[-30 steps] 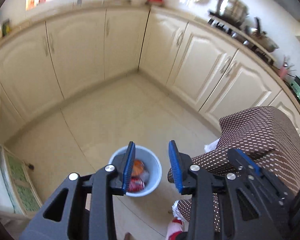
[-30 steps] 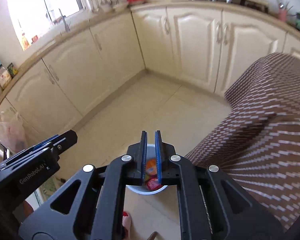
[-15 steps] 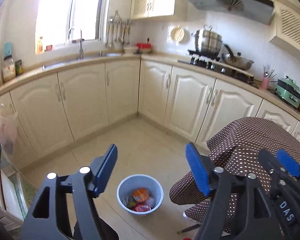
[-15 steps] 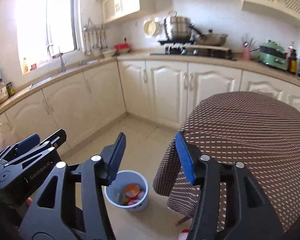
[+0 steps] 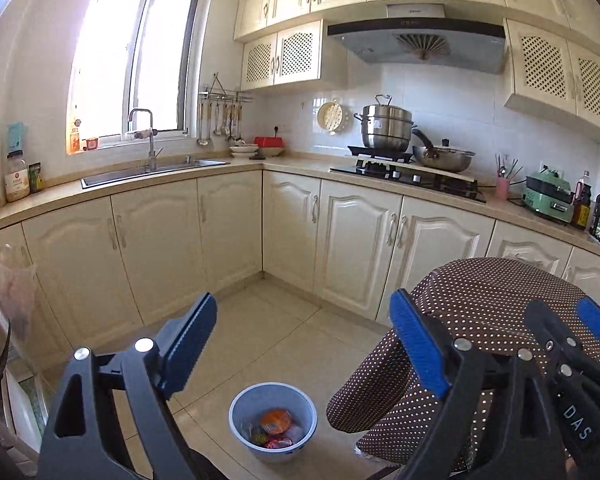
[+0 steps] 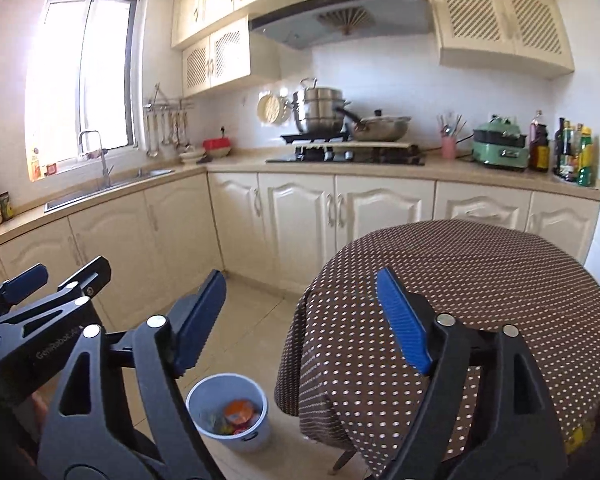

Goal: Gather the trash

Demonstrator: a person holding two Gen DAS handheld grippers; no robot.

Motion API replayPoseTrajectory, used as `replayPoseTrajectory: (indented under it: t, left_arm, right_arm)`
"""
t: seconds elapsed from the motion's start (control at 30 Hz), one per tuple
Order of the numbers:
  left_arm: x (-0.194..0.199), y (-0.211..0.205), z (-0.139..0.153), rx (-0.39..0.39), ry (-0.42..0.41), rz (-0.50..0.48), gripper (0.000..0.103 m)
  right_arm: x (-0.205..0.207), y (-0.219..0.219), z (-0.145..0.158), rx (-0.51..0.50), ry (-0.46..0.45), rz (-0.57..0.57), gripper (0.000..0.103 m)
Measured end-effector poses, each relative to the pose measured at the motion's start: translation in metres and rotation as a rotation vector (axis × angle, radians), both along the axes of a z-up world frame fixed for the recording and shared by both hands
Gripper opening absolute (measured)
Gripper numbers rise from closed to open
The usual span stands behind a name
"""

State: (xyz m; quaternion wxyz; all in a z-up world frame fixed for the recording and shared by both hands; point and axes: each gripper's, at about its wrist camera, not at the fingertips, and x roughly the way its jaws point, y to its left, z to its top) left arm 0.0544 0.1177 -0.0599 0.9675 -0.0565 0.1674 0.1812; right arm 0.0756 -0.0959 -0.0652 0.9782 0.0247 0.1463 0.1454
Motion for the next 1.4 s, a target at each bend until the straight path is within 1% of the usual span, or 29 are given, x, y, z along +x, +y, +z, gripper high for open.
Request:
replayPoseTrajectory:
  t: [0.13, 0.23, 0.43, 0.57, 0.77, 1.1, 1.4]
  left_arm:
    - [-0.005, -0.002, 0.004, -0.017, -0.023, -0.015, 0.087]
    - [-0.007, -0.008, 0.004, -0.005, -0.031, -0.016, 0.087]
    - [-0.009, -0.015, 0.002, 0.013, -0.038, -0.044, 0.087]
    - [-0.008, -0.018, 0.000, 0.009, -0.030, -0.067, 0.087]
    - [-0.009, -0.019, -0.001, 0.019, -0.039, -0.096, 0.087]
    - [-0.012, -0.025, -0.003, 0.033, -0.060, -0.116, 0.087]
    - [-0.011, -0.031, -0.005, 0.033, -0.053, -0.137, 0.087]
  right_arm:
    - [-0.006, -0.007, 0.001, 0.002, -0.027, -0.013, 0.085]
    - [-0.008, -0.009, 0.001, -0.002, -0.038, -0.021, 0.087]
    - [-0.010, -0.013, 0.000, -0.001, -0.047, -0.030, 0.087]
    - [-0.013, -0.015, -0.001, -0.001, -0.053, -0.039, 0.089]
    - [-0.017, -0.018, -0.003, 0.003, -0.059, -0.054, 0.089]
    - [-0.019, -0.022, -0.005, 0.000, -0.054, -0.072, 0.090]
    - [-0.018, -0.022, -0.006, 0.001, -0.050, -0.080, 0.090]
